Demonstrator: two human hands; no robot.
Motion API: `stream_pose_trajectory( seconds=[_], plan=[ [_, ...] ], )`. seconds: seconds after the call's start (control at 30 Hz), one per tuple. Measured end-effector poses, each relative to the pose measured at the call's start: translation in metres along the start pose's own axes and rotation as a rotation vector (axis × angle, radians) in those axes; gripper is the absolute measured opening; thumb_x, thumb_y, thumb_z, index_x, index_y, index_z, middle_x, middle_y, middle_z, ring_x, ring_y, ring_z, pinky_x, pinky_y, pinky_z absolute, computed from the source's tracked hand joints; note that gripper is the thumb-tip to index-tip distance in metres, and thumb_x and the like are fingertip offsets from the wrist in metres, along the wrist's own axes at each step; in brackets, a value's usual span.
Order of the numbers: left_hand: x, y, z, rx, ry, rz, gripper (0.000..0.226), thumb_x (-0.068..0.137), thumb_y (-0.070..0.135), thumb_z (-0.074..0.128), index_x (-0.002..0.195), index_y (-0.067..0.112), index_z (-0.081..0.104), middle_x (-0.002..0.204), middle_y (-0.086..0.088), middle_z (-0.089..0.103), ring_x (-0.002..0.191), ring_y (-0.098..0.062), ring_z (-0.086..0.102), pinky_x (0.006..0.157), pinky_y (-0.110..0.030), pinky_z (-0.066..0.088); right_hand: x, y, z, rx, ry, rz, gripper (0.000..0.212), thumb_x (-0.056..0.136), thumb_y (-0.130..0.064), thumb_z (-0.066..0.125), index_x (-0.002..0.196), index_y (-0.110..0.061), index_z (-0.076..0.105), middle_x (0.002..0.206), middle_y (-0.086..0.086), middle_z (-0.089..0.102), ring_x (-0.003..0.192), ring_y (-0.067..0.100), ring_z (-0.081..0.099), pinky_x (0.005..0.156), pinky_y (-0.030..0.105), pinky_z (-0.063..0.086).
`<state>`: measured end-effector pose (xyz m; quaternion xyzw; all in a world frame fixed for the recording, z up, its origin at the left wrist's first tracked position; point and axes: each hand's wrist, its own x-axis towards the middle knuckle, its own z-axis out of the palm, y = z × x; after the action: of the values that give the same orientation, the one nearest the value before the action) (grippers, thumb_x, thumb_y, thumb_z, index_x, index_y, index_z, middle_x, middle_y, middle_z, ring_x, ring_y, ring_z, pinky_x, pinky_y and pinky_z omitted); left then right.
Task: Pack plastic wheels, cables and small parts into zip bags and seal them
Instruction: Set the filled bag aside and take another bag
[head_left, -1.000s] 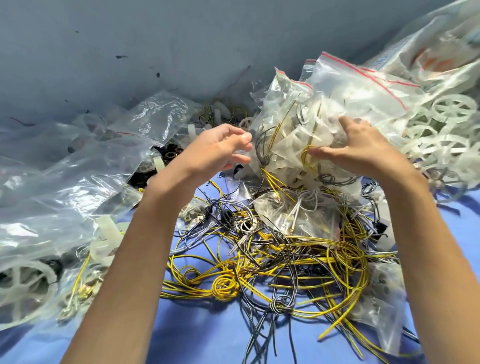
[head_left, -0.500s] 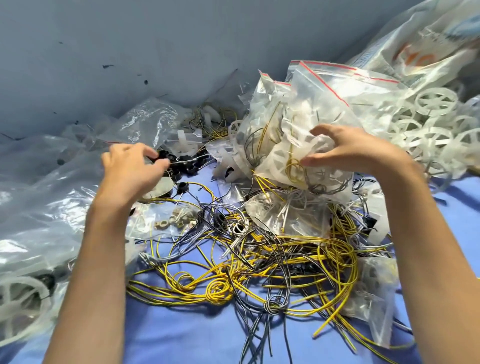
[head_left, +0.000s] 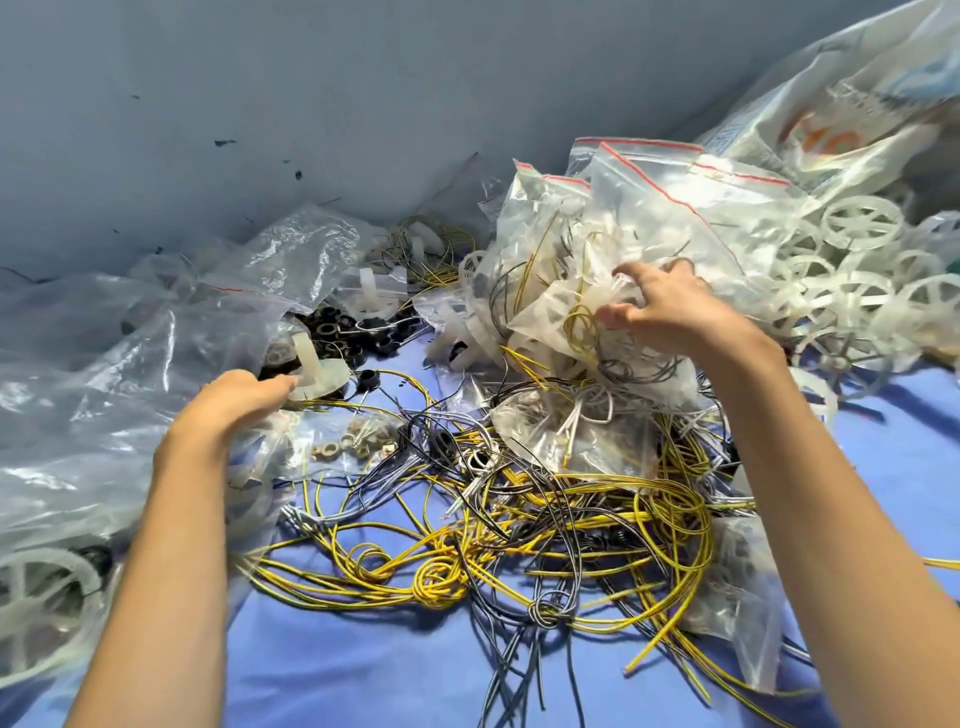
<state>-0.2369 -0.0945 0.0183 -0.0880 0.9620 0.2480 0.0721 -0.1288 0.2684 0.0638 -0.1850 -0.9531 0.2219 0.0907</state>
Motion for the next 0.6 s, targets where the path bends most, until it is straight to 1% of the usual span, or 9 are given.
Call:
stream_pose_trajectory(
  seconds=[0.17,0.23,0.3,0.33,0.4,0.43,0.5,0.53,0.6],
  plan=[
    [0.006,-0.005,-0.003,0.135,-0.041,0.034,0.055,0.095,0.041,0.05,0.117,-0.008,0.053,0.126,-0.024,0.052,0.108,-0.036,0.05,0.089,-0.038,0.039,0.009,-0.01,0.004,-0.019,0.062,0.037,0.058,0.093,-0.047,0.051,0.139,-0.017,0.034,0.141,0.023,0.021,0.133,0.042,0.022,0.109,0.052,0.024],
    [0.007,-0.005,-0.005,0.169,-0.056,0.054,0.047,0.095,0.04,0.05,0.097,-0.006,0.057,0.109,-0.021,0.054,0.094,-0.032,0.05,0.078,-0.034,0.037,0.01,-0.01,0.007,-0.009,0.087,0.037,0.06,0.093,-0.048,0.051,0.141,-0.016,0.033,0.142,0.023,0.02,0.134,0.041,0.021,0.109,0.052,0.024],
    [0.006,-0.005,-0.006,0.186,-0.048,0.059,0.044,0.095,0.04,0.051,0.073,0.002,0.05,0.098,-0.018,0.053,0.087,-0.031,0.049,0.074,-0.032,0.034,0.009,-0.009,0.01,-0.001,0.104,0.036,0.065,0.092,-0.049,0.051,0.144,-0.018,0.029,0.146,0.022,0.017,0.136,0.041,0.018,0.11,0.053,0.023],
    [0.004,-0.005,-0.007,0.195,-0.04,0.062,0.045,0.094,0.04,0.052,0.067,0.005,0.047,0.096,-0.019,0.054,0.083,-0.03,0.049,0.072,-0.032,0.034,0.008,-0.007,0.011,0.001,0.109,0.033,0.066,0.092,-0.05,0.051,0.146,-0.019,0.027,0.148,0.021,0.015,0.138,0.041,0.017,0.11,0.054,0.022],
    [0.002,-0.001,-0.011,0.19,-0.026,0.078,0.044,0.094,0.04,0.052,0.07,0.004,0.053,0.104,-0.024,0.059,0.079,-0.031,0.052,0.069,-0.033,0.036,0.007,-0.005,0.012,0.001,0.098,0.027,0.068,0.092,-0.052,0.05,0.147,-0.019,0.026,0.15,0.021,0.013,0.139,0.042,0.017,0.111,0.054,0.022],
    [0.002,0.001,-0.013,0.189,-0.019,0.084,0.046,0.094,0.042,0.051,0.081,-0.001,0.06,0.114,-0.027,0.058,0.084,-0.033,0.054,0.072,-0.033,0.037,0.007,-0.004,0.01,0.003,0.081,0.028,0.069,0.092,-0.053,0.05,0.147,-0.018,0.025,0.15,0.021,0.013,0.139,0.042,0.017,0.112,0.053,0.022],
    [0.0,0.007,-0.018,0.216,-0.006,0.081,0.058,0.094,0.047,0.049,0.108,-0.008,0.06,0.128,-0.028,0.052,0.099,-0.035,0.053,0.081,-0.035,0.036,0.008,-0.002,0.007,0.021,0.04,0.031,0.074,0.09,-0.055,0.051,0.148,-0.018,0.023,0.15,0.023,0.012,0.139,0.043,0.017,0.114,0.049,0.021],
    [-0.002,0.01,-0.021,0.214,0.004,0.088,0.06,0.093,0.049,0.049,0.108,-0.007,0.06,0.127,-0.028,0.053,0.097,-0.033,0.05,0.081,-0.035,0.035,0.008,-0.002,0.005,0.032,0.019,0.032,0.077,0.089,-0.056,0.052,0.149,-0.019,0.021,0.151,0.024,0.011,0.14,0.043,0.017,0.115,0.047,0.02],
    [-0.005,0.022,-0.028,0.174,0.038,0.135,0.062,0.09,0.054,0.05,0.093,-0.006,0.064,0.112,-0.024,0.06,0.086,-0.031,0.052,0.077,-0.033,0.036,0.007,-0.001,0.003,0.055,-0.017,0.037,0.083,0.086,-0.059,0.054,0.15,-0.02,0.018,0.152,0.024,0.009,0.141,0.042,0.017,0.115,0.046,0.022]
  ],
)
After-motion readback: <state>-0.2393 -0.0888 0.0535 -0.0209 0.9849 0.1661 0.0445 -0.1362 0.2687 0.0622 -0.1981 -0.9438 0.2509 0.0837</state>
